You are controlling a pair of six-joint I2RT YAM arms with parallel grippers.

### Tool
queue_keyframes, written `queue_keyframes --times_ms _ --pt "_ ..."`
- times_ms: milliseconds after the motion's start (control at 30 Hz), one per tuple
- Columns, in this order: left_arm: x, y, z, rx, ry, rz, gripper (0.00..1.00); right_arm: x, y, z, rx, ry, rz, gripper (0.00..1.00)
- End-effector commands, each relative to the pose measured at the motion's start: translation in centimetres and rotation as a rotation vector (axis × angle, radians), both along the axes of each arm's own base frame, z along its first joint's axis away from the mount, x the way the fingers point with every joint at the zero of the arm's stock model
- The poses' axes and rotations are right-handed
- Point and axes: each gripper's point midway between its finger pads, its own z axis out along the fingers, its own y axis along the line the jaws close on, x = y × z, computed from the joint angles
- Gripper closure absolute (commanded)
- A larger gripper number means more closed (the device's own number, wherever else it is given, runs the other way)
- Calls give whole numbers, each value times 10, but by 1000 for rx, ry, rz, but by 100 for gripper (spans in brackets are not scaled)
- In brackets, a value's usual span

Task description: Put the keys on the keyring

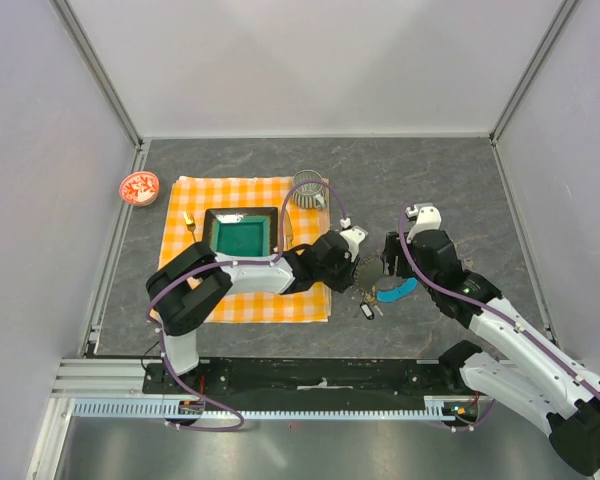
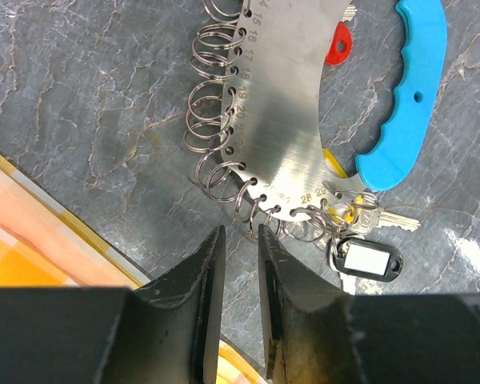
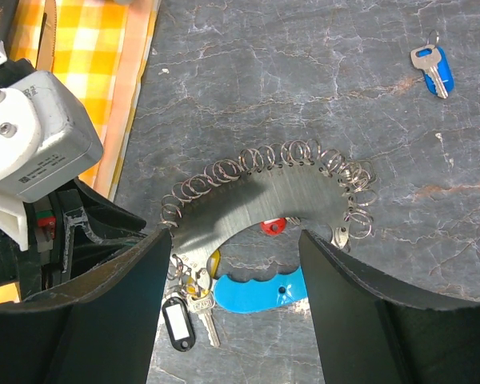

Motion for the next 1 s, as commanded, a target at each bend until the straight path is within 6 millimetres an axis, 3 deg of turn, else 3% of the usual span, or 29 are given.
queue_keyframes --times_ms 0,233,633,967 --pt "8 -7 5 -21 -7 -4 72 4 4 6 16 -24 10 27" --pt "5 -11 5 -44 10 -22 78 5 4 5 14 -23 12 27" --pt "14 1 19 -118 14 50 78 5 4 4 13 -20 12 27" --pt "6 -7 16 -125 49 -11 76 5 5 3 13 -15 14 27"
